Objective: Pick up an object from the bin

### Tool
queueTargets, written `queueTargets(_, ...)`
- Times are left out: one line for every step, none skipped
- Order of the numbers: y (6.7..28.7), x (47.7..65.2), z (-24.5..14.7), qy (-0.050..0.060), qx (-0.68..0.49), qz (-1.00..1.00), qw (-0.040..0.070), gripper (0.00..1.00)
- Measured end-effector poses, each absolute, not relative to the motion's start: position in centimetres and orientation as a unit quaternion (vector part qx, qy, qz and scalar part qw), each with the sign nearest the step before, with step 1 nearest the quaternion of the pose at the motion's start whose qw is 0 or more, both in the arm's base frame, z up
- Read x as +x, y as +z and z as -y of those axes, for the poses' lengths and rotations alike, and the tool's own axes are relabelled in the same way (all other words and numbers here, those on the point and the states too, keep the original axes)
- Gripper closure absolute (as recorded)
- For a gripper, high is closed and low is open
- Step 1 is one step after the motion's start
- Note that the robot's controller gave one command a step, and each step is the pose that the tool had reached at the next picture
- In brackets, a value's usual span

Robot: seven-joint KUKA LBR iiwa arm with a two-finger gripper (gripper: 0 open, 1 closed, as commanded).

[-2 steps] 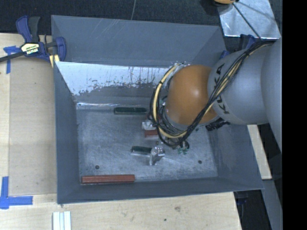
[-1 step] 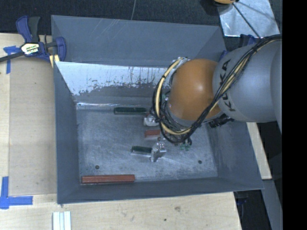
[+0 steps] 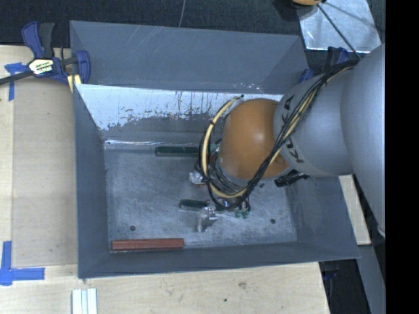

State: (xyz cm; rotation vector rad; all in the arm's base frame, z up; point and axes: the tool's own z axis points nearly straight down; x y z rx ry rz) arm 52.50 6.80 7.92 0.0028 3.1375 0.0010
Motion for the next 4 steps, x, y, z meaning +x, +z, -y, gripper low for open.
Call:
queueTargets(7.2,53.41,-7.12,0.004,0.042,-0.999,0.022,1.0)
queueTargets(7.33,53.32,-7.13,0.004,0.047,-0.999,0.022,1.0)
queueTargets(7.56,53.38,-7.14,0.004,0.049,-0.999,0.019,1.0)
queueTargets(7.86,53.39,-7.14,0.003,0.048,-0.999,0.013,1.0)
